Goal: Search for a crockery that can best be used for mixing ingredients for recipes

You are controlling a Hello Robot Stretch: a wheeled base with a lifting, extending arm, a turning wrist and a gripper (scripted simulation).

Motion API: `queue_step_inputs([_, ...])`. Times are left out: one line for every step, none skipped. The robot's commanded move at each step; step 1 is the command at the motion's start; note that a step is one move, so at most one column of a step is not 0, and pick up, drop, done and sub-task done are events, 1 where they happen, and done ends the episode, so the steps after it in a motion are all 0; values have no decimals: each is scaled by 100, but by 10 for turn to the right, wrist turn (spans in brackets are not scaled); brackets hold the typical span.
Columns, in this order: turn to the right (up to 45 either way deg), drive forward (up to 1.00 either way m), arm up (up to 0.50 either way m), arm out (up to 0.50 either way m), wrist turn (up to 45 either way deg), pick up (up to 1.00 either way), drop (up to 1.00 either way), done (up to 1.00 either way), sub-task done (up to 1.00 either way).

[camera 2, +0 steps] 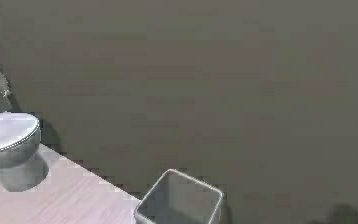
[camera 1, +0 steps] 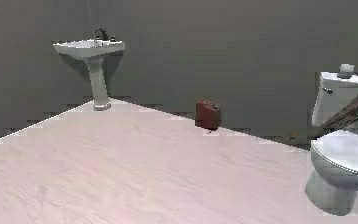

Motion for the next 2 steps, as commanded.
queue_step_inputs([-450, 0, 0, 0, 0, 0, 0, 0, 0])
queue_step_inputs([-420, 0, 0, 0, 0, 0, 0, 0, 0])
